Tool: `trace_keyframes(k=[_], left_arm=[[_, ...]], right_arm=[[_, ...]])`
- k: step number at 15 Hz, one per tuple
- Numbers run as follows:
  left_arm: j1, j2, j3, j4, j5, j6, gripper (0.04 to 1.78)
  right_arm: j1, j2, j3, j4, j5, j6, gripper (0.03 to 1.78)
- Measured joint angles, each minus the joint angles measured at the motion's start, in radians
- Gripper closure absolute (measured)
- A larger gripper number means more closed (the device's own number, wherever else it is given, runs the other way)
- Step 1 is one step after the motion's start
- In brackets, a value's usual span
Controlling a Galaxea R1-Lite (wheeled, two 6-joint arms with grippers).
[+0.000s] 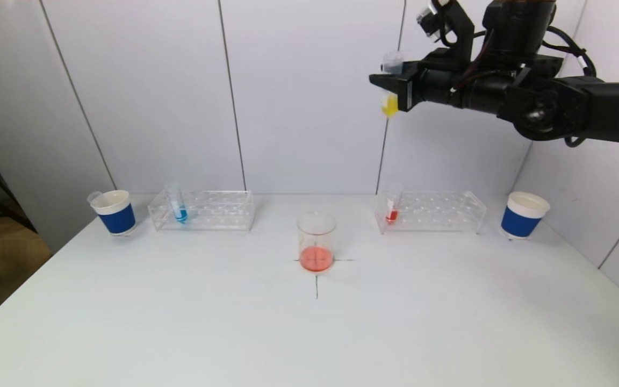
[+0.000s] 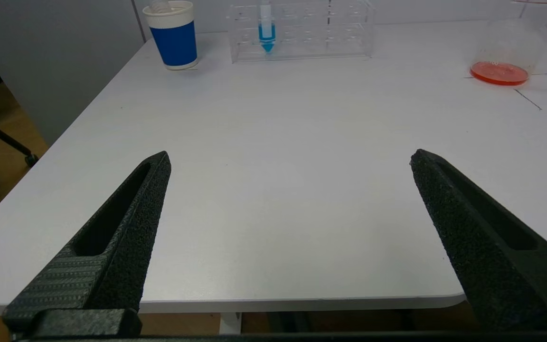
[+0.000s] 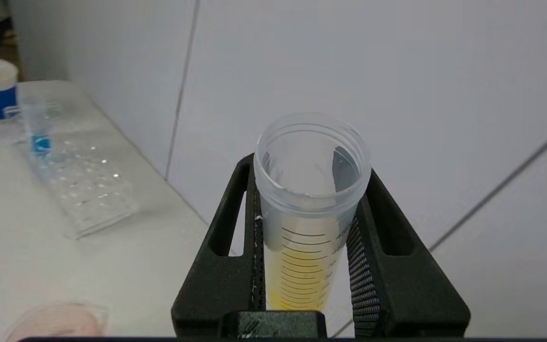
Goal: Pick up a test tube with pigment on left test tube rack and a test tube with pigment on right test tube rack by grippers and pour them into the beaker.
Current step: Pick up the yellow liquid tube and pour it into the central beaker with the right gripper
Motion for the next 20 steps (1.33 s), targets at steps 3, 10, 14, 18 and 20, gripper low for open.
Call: trace_keyframes(k=[3, 10, 14, 18, 20], left_arm=[[0.0, 0.0, 0.0, 0.0, 0.0, -0.001, 0.06], [0.0, 0.0, 0.0, 0.0, 0.0, 0.0, 0.06], [0.0, 0.0, 0.0, 0.0, 0.0, 0.001, 0.06], [0.0, 0.0, 0.0, 0.0, 0.0, 0.0, 0.06], [0.0, 0.0, 0.0, 0.0, 0.0, 0.0, 0.06]], right_arm=[[0.018, 0.004, -0.041, 0.169, 0.122, -0.117, 1.27], [0.04, 0.109, -0.085, 0.315, 0.135, -0.611, 1.27], [0.054, 0.161, -0.084, 0.341, 0.148, -0.797, 1.27], [0.058, 0.204, -0.084, 0.333, 0.18, -0.944, 1.27], [0.063, 0.219, -0.084, 0.332, 0.193, -0.999, 1.27]])
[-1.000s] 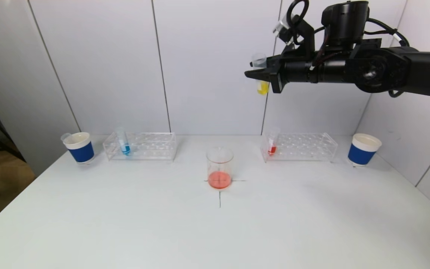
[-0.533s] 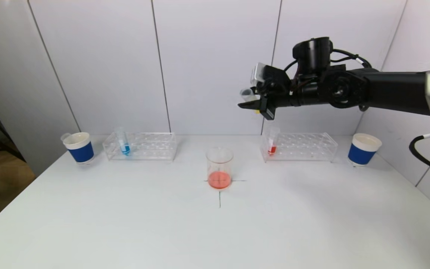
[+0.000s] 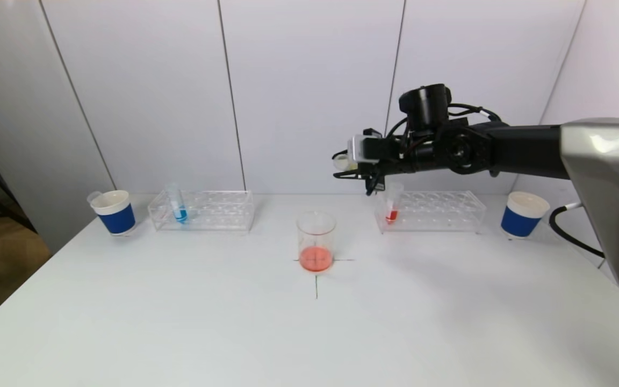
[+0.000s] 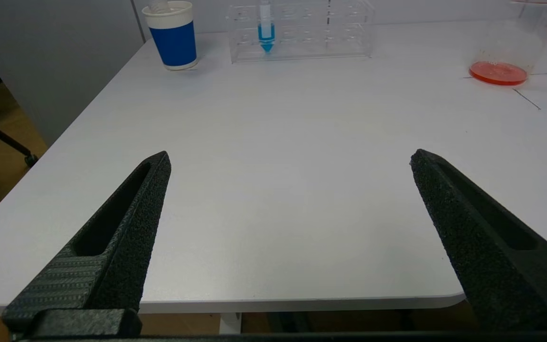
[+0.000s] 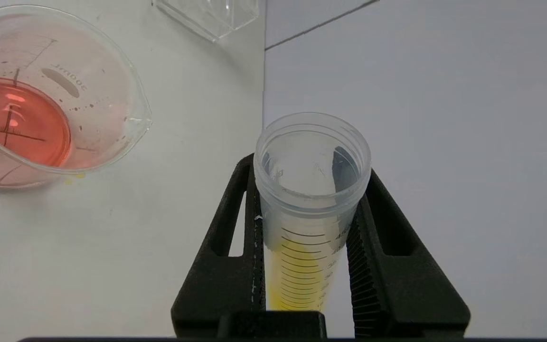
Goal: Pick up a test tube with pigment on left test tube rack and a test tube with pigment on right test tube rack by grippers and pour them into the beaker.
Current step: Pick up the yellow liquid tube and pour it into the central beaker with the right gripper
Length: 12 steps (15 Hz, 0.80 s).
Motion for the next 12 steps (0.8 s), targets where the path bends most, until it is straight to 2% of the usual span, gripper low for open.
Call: trace_keyframes(k=[3, 8, 12], left_arm=[[0.0, 0.0, 0.0, 0.0, 0.0, 0.0, 0.06], [0.0, 0.0, 0.0, 0.0, 0.0, 0.0, 0.06], [-0.001, 0.0, 0.0, 0.0, 0.0, 0.001, 0.06]], right_arm=[[0.009, 0.017, 0.0, 0.009, 0.024, -0.076, 1.27], [0.026, 0.036, 0.003, 0.021, 0.026, -0.185, 1.27], [0.044, 0.049, 0.007, 0.027, 0.027, -0.244, 1.27]])
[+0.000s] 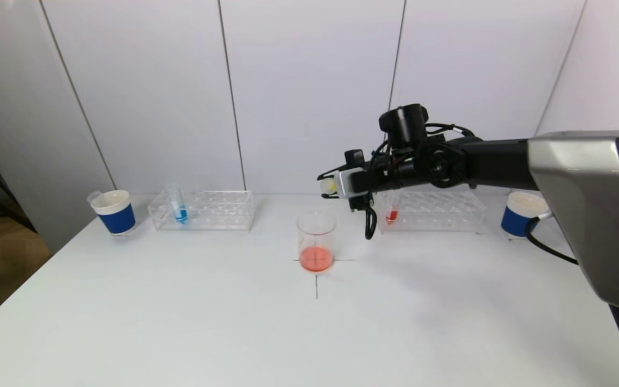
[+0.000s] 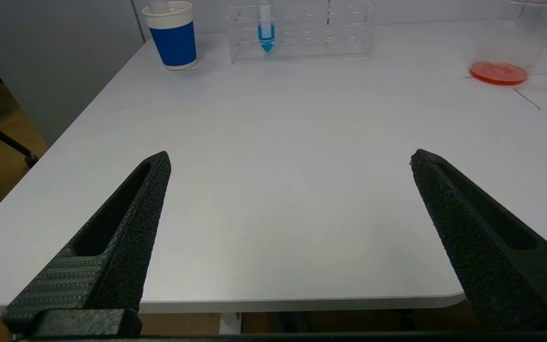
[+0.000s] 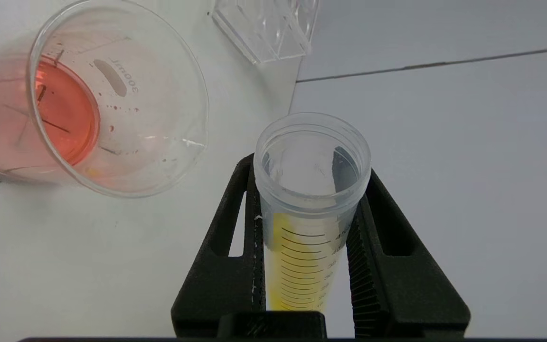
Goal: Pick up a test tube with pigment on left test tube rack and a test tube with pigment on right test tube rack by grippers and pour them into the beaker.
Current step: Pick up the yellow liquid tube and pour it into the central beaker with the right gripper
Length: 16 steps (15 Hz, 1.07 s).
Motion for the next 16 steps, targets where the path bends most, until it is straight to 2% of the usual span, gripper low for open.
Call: trace_keyframes(k=[7, 10, 16], left_arm=[[-0.001, 0.0, 0.0, 0.0, 0.0, -0.001, 0.06], [0.0, 0.0, 0.0, 0.0, 0.0, -0.001, 0.06], [-0.001, 0.0, 0.0, 0.0, 0.0, -0.001, 0.06]], right_arm=[[0.007, 0.036, 0.001, -0.003, 0.0, -0.119, 1.27], [0.009, 0.051, 0.001, -0.002, 0.0, -0.208, 1.27], [0.019, 0.062, 0.001, 0.003, -0.017, -0.313, 1.27]])
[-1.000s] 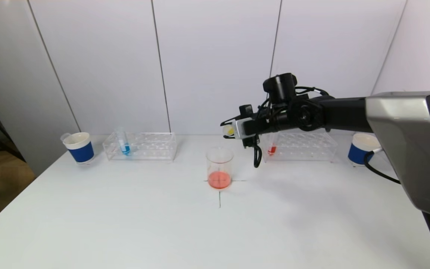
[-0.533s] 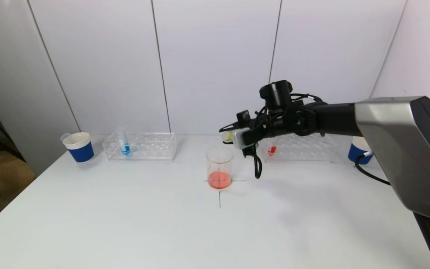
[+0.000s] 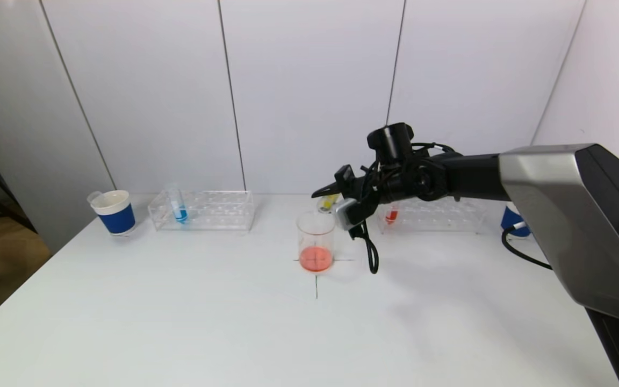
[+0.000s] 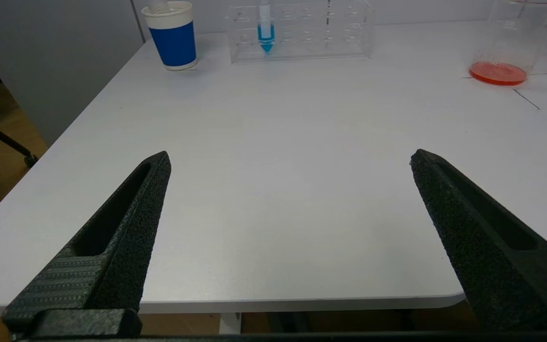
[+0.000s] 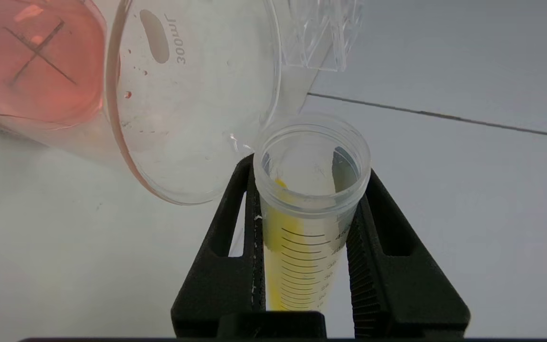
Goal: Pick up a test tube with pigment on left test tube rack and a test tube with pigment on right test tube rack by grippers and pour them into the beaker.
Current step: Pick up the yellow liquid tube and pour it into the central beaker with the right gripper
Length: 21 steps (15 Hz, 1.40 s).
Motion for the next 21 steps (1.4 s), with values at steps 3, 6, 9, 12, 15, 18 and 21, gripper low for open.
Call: trace_keyframes(k=[3, 6, 9, 12, 15, 18, 21], left_arm=[[0.001, 0.0, 0.0, 0.0, 0.0, 0.0, 0.06], [0.0, 0.0, 0.0, 0.0, 0.001, 0.0, 0.06], [0.0, 0.0, 0.0, 0.0, 0.0, 0.0, 0.06], [0.0, 0.0, 0.0, 0.0, 0.0, 0.0, 0.06], [0.0, 0.0, 0.0, 0.0, 0.001, 0.0, 0.06], [0.0, 0.0, 0.0, 0.0, 0.0, 0.0, 0.06], [0.0, 0.0, 0.0, 0.0, 0.0, 0.0, 0.06]], right_arm=[[0.009, -0.004, 0.002, 0.002, -0.032, -0.024, 1.27], [0.017, -0.013, 0.007, 0.003, -0.056, -0.057, 1.27], [0.024, -0.02, 0.008, 0.005, -0.062, -0.064, 1.27], [0.029, -0.027, 0.009, 0.005, -0.061, -0.064, 1.27], [0.036, -0.039, 0.016, 0.001, -0.069, -0.066, 1.27], [0.04, -0.049, 0.022, -0.003, -0.097, -0.083, 1.27], [0.043, -0.055, 0.025, -0.007, -0.118, -0.112, 1.27]])
